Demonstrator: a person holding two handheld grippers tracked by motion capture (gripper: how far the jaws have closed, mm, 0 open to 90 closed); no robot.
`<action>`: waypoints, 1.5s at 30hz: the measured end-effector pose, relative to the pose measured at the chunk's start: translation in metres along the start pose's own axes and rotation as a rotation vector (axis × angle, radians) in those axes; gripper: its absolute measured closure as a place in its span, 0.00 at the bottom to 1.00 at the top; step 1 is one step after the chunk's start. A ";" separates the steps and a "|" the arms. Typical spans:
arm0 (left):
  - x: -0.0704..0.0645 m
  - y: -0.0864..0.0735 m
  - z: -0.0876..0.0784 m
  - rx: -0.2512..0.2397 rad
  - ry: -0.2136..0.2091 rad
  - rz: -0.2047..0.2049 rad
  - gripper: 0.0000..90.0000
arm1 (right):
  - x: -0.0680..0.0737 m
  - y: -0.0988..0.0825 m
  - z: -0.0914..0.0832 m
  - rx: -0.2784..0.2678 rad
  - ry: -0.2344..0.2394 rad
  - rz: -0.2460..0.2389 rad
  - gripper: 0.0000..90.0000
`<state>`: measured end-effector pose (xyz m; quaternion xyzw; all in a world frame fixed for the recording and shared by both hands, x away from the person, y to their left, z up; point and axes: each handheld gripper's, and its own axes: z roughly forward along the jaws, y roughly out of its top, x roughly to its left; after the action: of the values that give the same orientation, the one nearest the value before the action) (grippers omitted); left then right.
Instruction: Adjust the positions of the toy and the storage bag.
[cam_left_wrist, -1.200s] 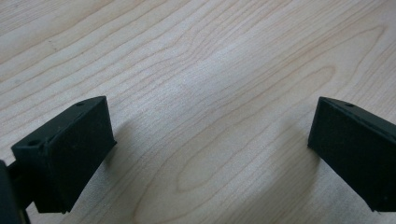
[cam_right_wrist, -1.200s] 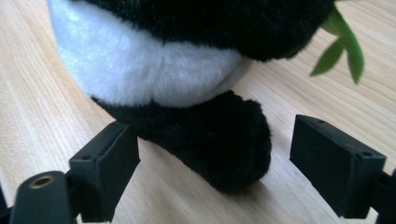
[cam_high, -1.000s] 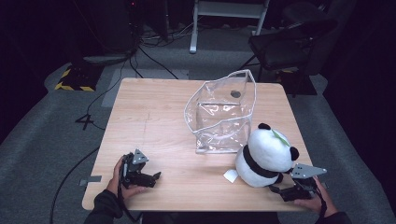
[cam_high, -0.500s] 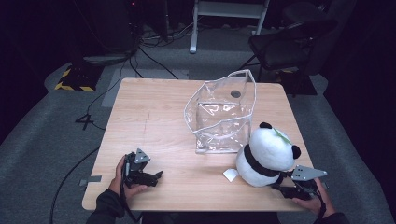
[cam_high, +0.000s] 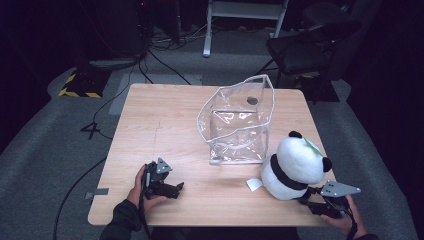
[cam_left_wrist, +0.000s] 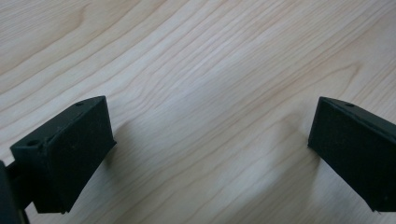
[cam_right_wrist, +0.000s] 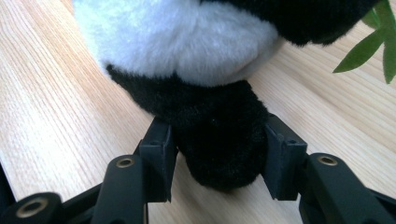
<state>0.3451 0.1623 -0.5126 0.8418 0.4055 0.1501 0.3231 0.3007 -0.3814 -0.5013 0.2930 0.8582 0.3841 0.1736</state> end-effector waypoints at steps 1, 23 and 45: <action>0.000 0.000 0.000 0.000 0.000 0.000 0.00 | 0.000 -0.001 -0.001 -0.001 -0.004 0.003 0.58; -0.057 0.075 0.063 0.018 -0.057 0.063 0.01 | -0.003 -0.023 -0.019 -0.006 -0.068 0.070 0.61; -0.073 0.094 0.072 -0.076 0.064 0.205 0.74 | -0.007 -0.022 -0.014 -0.011 -0.050 0.090 0.60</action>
<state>0.3916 0.0313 -0.5035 0.8608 0.3214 0.2245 0.3246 0.2906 -0.4050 -0.5086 0.3398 0.8375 0.3886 0.1793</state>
